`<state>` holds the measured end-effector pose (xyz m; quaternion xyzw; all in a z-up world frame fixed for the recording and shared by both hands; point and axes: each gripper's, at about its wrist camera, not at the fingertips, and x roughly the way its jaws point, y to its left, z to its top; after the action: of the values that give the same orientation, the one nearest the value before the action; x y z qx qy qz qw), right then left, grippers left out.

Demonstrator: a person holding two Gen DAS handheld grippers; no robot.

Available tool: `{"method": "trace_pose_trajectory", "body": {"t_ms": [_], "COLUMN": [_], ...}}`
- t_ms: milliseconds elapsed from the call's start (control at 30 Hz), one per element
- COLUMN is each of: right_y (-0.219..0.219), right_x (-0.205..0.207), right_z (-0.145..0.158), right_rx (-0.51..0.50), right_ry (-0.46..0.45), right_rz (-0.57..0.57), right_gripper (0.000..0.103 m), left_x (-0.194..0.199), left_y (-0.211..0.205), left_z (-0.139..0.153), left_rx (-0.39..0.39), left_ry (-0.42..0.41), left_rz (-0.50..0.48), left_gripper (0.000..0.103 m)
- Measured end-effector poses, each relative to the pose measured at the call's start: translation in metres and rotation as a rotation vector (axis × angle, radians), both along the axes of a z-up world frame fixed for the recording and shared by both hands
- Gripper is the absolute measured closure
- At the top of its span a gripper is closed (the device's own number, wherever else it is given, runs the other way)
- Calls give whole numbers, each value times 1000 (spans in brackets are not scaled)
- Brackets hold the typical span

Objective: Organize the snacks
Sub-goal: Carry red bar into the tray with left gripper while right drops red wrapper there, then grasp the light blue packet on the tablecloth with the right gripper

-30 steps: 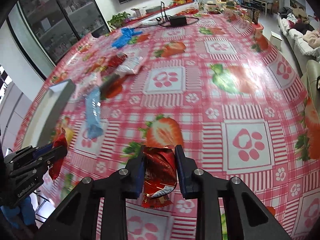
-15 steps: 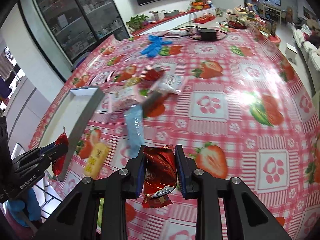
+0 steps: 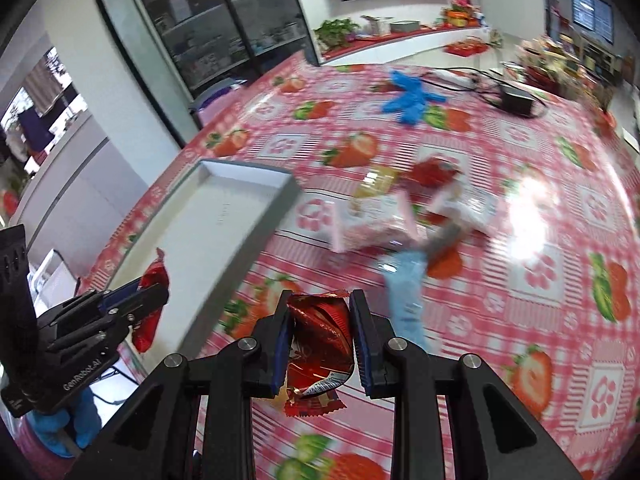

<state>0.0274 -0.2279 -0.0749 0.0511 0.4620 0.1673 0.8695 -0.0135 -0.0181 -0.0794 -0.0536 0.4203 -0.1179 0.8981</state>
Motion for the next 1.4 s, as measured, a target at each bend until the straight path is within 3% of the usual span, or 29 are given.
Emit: {"method": "trace_pose_trajectory", "body": {"t_ms": [533, 1000, 1033, 1100, 1167, 1233, 1267, 1300, 1400], "right_y": [115, 155, 157, 160, 162, 162, 161, 160, 152], "right_x": [46, 66, 67, 68, 67, 66, 65, 65, 62], "right_z": [-7, -28, -30, -33, -36, -38, -38, -37, -31], "right_rx": [32, 39, 37, 32, 26, 20, 13, 7, -14], "right_ry": [43, 111, 117, 129, 142, 150, 148, 137, 112], "right_rz": [176, 220, 222, 228, 234, 233, 227, 219, 204], "right_gripper": [74, 74, 74, 74, 73, 61, 31, 14, 13], "left_x": [24, 34, 34, 33, 30, 26, 26, 26, 27], "left_y": [64, 80, 80, 80, 80, 80, 79, 78, 76], "left_z": [-21, -48, -49, -51, -50, -46, -45, -44, -42], "left_rx": [-14, -2, 9, 25, 44, 49, 51, 55, 62], "left_ry": [29, 81, 83, 83, 71, 42, 42, 47, 53], "left_rz": [107, 138, 144, 144, 156, 162, 159, 156, 154], "left_gripper": [81, 81, 79, 64, 28, 24, 24, 23, 23]}}
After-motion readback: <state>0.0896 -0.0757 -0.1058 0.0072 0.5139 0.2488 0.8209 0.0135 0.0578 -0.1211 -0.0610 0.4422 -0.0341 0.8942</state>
